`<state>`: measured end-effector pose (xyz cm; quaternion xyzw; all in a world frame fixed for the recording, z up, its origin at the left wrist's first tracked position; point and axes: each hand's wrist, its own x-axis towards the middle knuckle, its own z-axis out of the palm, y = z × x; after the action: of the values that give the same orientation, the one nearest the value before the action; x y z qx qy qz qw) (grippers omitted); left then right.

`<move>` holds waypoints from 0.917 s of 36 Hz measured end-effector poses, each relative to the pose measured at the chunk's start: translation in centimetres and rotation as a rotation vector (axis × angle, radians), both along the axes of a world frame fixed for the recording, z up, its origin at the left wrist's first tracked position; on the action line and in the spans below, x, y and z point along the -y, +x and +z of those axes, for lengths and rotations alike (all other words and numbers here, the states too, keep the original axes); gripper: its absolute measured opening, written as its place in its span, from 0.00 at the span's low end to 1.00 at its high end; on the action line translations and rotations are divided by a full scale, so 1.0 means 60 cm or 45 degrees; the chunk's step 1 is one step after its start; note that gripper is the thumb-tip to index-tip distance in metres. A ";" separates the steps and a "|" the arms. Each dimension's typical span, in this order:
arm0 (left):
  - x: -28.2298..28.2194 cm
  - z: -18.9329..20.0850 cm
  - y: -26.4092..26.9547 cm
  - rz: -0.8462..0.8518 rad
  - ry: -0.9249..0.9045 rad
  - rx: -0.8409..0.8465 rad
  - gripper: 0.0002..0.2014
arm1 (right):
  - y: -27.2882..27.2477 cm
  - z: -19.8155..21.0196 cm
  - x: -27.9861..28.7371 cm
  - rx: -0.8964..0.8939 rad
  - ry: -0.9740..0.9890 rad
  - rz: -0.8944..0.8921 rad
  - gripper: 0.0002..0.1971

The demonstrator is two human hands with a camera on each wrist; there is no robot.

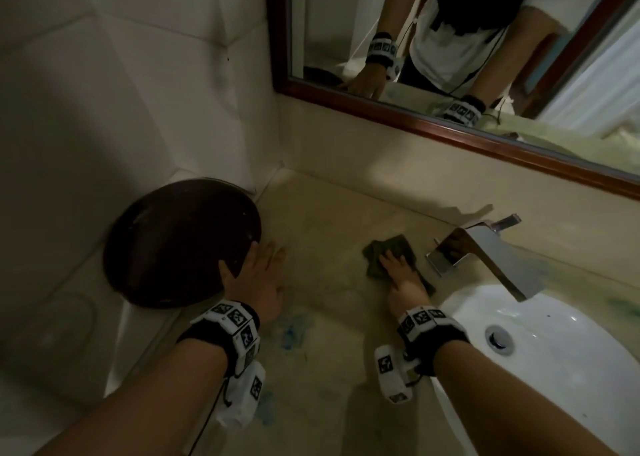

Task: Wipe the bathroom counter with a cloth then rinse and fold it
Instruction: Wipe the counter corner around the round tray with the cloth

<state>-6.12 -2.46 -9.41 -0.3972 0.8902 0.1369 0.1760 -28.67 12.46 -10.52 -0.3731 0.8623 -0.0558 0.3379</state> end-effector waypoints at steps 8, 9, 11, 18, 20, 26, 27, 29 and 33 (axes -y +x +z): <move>-0.006 0.006 0.002 0.016 0.030 -0.028 0.34 | 0.100 -0.015 -0.024 0.000 -0.250 0.196 0.33; -0.007 0.007 0.002 0.007 0.036 -0.027 0.34 | 0.104 -0.014 -0.024 0.044 -0.259 0.218 0.34; -0.010 0.010 0.002 -0.008 0.042 -0.021 0.35 | 0.111 -0.017 -0.029 0.142 -0.358 0.198 0.33; -0.014 0.020 0.005 -0.005 0.058 -0.032 0.35 | 0.093 0.018 -0.040 0.591 -0.430 -0.343 0.25; -0.011 0.023 0.009 0.008 0.036 -0.036 0.36 | 0.068 0.041 -0.040 0.635 -0.491 -0.540 0.22; 0.005 0.026 0.024 0.015 -0.026 -0.023 0.34 | -0.003 0.069 -0.041 0.581 -0.865 -1.004 0.19; 0.007 0.025 0.026 0.017 -0.031 -0.015 0.34 | -0.011 0.069 -0.039 0.528 -0.878 -0.995 0.18; 0.010 0.024 0.029 0.022 -0.027 -0.010 0.34 | -0.023 0.057 -0.033 0.359 -0.815 -0.935 0.18; 0.014 0.019 0.033 0.041 0.003 -0.023 0.34 | -0.014 0.025 -0.017 0.166 -0.419 -0.591 0.23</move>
<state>-4.16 -3.32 -8.28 -0.4101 0.8851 0.1443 0.1663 -29.49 13.49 -9.01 -0.2114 0.8803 -0.2948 0.3058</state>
